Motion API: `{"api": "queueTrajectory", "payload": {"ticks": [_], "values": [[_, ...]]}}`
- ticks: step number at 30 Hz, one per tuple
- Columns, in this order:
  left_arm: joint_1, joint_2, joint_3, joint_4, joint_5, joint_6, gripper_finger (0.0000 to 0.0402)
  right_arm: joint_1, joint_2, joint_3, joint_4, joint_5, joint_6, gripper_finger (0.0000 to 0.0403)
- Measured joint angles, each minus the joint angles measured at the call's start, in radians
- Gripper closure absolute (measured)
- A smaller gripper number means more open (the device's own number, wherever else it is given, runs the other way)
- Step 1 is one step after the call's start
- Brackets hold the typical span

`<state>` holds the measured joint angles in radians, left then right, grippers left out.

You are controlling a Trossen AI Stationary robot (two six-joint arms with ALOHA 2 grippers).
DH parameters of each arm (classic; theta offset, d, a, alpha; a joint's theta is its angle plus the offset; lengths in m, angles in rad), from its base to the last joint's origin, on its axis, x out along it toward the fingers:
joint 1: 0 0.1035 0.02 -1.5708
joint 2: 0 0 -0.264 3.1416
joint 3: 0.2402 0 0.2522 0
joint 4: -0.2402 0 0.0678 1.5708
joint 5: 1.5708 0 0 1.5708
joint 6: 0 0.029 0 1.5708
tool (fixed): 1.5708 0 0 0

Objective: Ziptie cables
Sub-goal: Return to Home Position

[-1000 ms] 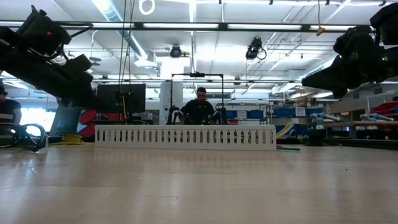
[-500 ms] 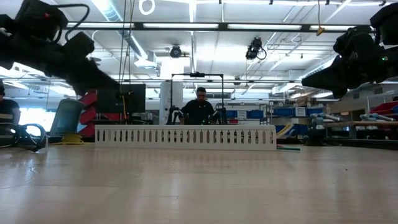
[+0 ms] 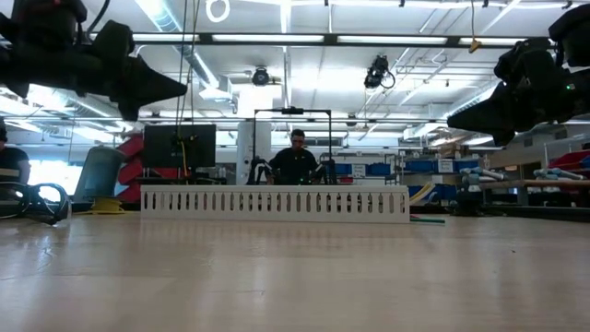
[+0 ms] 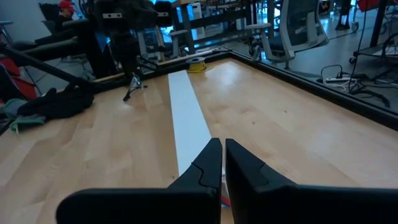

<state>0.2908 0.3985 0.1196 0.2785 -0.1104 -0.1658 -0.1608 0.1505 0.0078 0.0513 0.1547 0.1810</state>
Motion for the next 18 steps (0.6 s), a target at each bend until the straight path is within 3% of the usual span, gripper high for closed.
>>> {"api": "queueTrajectory", "payload": {"ticks": [18], "values": [[-0.005, 0.000, 0.000, -0.002, -0.003, -0.003, 0.0401, 0.000, 0.000, 0.000, 0.000, 0.000, 0.000, 0.0399]]}}
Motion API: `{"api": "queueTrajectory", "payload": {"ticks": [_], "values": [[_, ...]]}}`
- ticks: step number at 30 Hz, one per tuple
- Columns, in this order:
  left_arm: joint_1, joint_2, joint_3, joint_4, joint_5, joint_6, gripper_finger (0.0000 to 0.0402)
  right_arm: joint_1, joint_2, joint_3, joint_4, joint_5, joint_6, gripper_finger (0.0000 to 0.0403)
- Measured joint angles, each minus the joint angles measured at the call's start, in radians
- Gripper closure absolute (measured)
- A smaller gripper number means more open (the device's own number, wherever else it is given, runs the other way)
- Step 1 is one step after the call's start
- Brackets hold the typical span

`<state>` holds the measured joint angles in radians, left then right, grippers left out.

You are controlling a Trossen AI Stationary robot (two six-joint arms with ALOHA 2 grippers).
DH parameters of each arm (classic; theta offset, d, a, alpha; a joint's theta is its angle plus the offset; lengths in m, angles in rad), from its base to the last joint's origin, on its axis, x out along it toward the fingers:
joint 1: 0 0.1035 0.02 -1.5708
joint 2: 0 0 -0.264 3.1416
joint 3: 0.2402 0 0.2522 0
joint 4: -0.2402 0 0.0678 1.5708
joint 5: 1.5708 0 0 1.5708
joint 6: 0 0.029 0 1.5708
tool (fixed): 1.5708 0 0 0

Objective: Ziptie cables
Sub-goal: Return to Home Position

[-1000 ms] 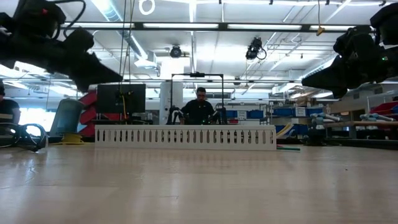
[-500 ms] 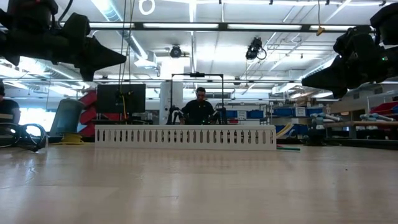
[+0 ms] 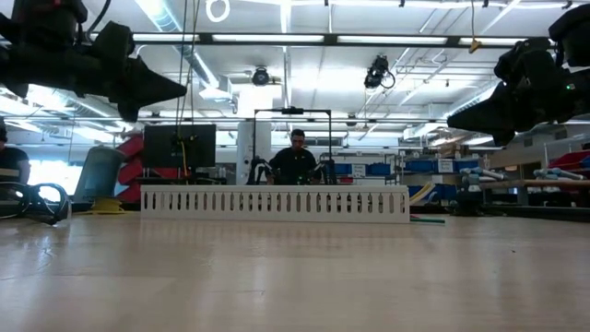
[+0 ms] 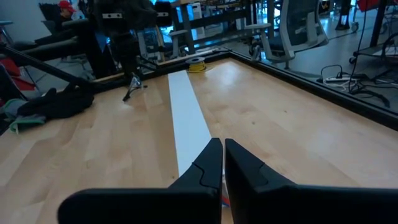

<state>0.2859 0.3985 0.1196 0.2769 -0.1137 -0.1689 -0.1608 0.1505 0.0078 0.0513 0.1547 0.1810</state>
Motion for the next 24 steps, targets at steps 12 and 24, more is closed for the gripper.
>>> {"api": "queueTrajectory", "payload": {"ticks": [12, 24], "values": [[0.000, 0.001, 0.000, -0.086, 0.012, -0.015, 0.0401, 0.000, 0.000, 0.000, 0.000, 0.000, 0.000, 0.0397], [0.000, 0.001, 0.000, -0.086, 0.014, -0.016, 0.0401, 0.000, 0.000, 0.000, 0.000, 0.000, 0.000, 0.0397]]}}
